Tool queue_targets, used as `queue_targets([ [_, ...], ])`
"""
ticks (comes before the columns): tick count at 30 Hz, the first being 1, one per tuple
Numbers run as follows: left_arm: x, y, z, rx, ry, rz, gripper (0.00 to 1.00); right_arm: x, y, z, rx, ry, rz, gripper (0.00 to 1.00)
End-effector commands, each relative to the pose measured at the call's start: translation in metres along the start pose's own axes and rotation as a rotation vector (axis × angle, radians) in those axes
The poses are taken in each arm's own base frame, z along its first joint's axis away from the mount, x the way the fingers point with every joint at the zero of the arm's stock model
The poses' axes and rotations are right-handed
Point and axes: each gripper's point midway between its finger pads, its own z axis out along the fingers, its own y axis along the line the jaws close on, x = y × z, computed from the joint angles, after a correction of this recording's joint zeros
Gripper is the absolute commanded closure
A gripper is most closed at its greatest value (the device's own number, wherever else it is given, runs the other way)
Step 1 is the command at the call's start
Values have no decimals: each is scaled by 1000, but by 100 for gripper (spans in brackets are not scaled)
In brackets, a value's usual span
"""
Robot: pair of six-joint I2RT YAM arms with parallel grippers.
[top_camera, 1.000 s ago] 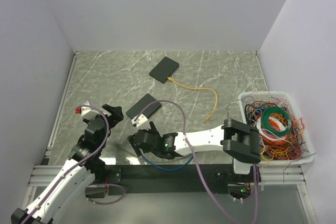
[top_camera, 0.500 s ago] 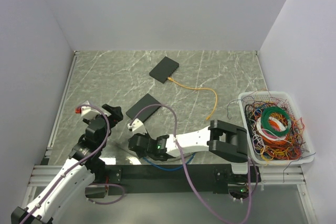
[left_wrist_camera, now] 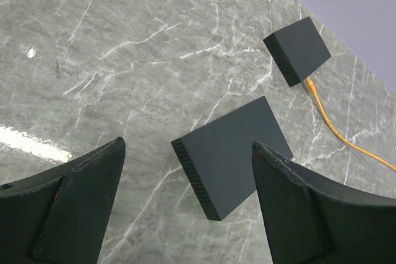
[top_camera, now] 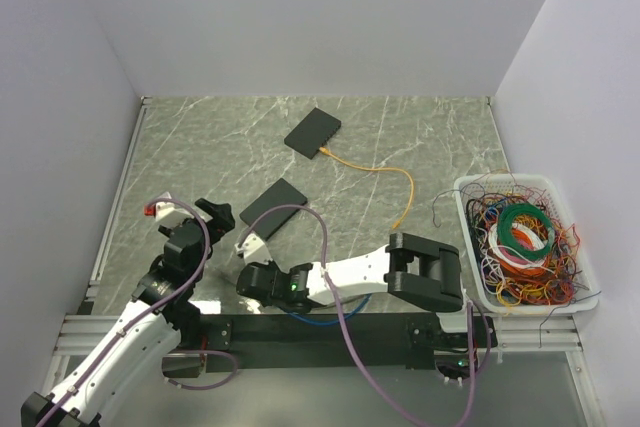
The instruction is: Insert the plug into the switch port
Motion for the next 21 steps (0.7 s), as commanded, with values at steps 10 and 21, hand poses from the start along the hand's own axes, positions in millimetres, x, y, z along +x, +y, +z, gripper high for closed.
queue_targets([
  [10,-10,-8,1,14,-28,-16,11,7,-2,-9,-24,-12,31,100],
  [21,-9,-59,-18,265,66,11,13,-30,-45,-71,1,-157,51,100],
])
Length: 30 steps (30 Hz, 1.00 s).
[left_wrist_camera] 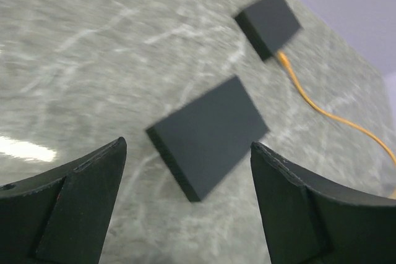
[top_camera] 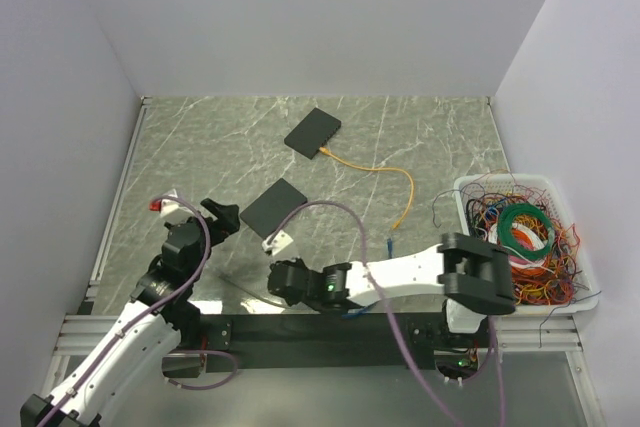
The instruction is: Insert the plug into the switch port
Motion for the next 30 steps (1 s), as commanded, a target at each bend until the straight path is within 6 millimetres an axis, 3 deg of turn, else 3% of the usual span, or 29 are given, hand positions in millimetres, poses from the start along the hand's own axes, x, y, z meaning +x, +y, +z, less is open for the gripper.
queue_targets([
  [1,-16,-51,-13,217,20,-3,13,-42,-11,-29,0,-127,41,100],
  [5,-13,-85,-29,406,69,2,14,-70,-21,-60,-62,-213,110,100],
  [9,-13,-121,-48,597,122,-13,17,-86,-34,-81,-146,-284,186,100],
  [14,-10,-155,-79,825,200,-85,20,-102,-33,-118,-310,-395,208,100],
  [21,-10,-179,-126,1106,240,-169,20,-118,-12,-165,-547,-529,188,100],
  [23,-7,-177,-132,1138,238,-175,20,-118,-8,-176,-598,-547,186,100],
  [30,-12,-178,-155,1258,201,-196,20,-124,-5,-194,-677,-590,186,100],
])
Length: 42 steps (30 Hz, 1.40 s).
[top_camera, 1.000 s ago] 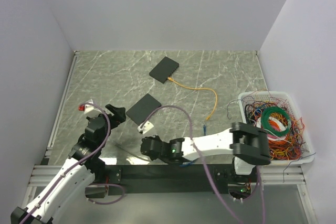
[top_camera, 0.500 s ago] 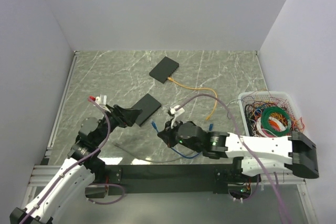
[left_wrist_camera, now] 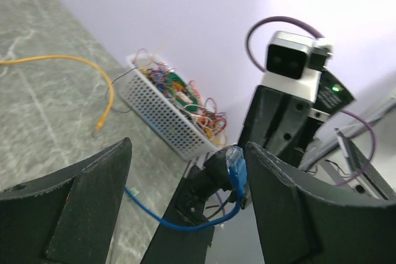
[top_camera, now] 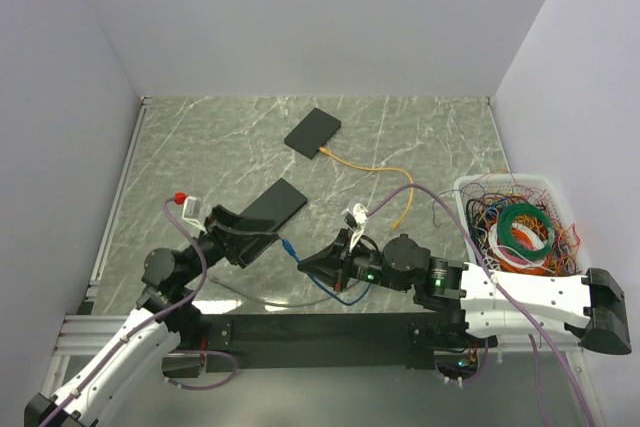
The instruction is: Insert the plug into the switch port
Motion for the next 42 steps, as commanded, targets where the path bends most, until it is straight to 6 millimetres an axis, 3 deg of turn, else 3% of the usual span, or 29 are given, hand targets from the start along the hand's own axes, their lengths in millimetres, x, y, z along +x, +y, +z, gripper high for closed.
queue_targets([
  [1,-10,-40,-4,169,-27,39,20,-20,16,-3,-86,-68,1,100],
  [8,-18,-43,0,140,-31,44,21,-25,0,3,9,-77,-8,100],
  [9,-23,-47,1,130,-40,57,22,-23,-17,3,103,-70,-15,100],
  [10,-26,-43,3,98,-47,59,22,-19,-23,5,153,-52,-27,100],
  [11,-24,-25,4,3,-37,33,23,-27,-27,6,206,-65,-39,100],
  [12,-34,-26,6,-32,-59,58,23,-24,-44,3,305,-50,-79,100],
  [17,-45,2,6,-243,-70,41,29,-27,-58,4,492,-39,-171,100],
  [22,-49,26,6,-402,-73,1,32,-37,-63,2,620,-66,-245,100],
  [27,-28,43,14,-435,-8,-46,33,-33,-57,9,633,-42,-292,100],
  [42,1,24,45,-359,40,-60,33,-28,-52,20,613,-15,-310,100],
])
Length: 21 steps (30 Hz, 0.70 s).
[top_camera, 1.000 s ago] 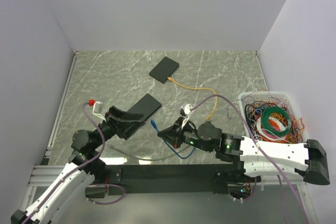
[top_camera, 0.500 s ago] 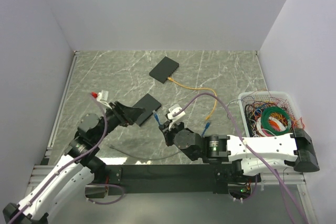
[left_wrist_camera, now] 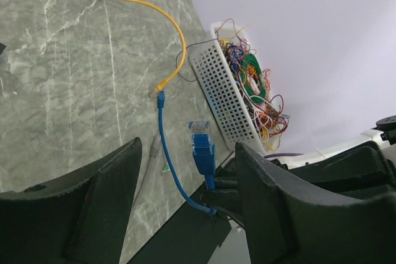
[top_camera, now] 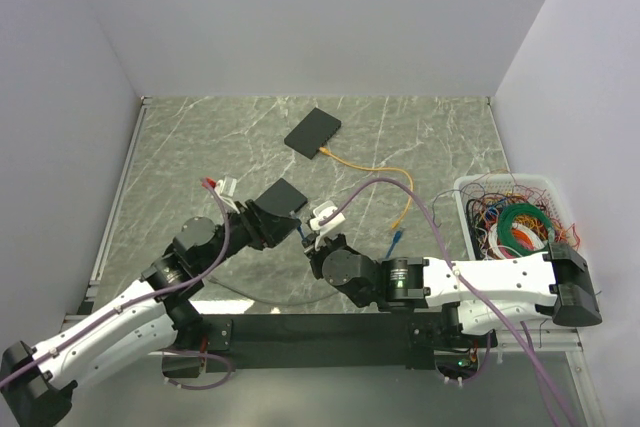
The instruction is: Insert the plug into the switch port
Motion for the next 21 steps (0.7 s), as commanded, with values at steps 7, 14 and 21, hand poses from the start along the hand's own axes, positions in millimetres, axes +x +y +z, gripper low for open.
queue_targets([
  [7,-21,-18,8,34,-98,7,41,-29,9,-6,-23,-56,44,100],
  [14,-26,-22,15,37,-105,26,52,-25,13,-7,-43,-45,32,100],
  [21,-22,-23,23,42,-84,26,84,-27,15,-5,-45,-47,20,100],
])
